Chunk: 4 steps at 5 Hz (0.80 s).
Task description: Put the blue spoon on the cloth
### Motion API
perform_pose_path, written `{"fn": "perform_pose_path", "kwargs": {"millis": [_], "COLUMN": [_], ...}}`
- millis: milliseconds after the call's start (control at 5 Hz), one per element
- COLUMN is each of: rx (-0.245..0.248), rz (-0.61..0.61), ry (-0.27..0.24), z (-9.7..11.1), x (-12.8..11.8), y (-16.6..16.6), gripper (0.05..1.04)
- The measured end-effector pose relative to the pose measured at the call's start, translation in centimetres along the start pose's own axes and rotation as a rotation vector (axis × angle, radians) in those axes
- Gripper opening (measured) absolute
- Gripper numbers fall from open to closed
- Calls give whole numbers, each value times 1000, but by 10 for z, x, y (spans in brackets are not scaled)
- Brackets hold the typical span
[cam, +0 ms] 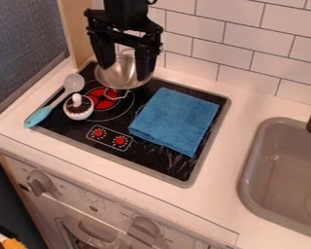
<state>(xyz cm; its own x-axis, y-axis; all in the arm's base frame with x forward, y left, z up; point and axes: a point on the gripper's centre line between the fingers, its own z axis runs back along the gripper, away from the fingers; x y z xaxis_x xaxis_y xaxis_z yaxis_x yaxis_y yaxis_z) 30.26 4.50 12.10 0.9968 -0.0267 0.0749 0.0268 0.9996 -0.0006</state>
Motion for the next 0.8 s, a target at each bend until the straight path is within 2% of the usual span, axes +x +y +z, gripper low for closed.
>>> {"fn": "perform_pose_path", "kwargs": {"millis": [200,400,600,800], "rx": [-9,-19,25,84], "rz": [-4,-1,11,-45], "ry": [25,-6,-96,-90], "z": [-9,-20,-8,-13], "x": [-2,-12,-22,-39], "y": [-1,14,31,60], "gripper": [998,998,998,998]}}
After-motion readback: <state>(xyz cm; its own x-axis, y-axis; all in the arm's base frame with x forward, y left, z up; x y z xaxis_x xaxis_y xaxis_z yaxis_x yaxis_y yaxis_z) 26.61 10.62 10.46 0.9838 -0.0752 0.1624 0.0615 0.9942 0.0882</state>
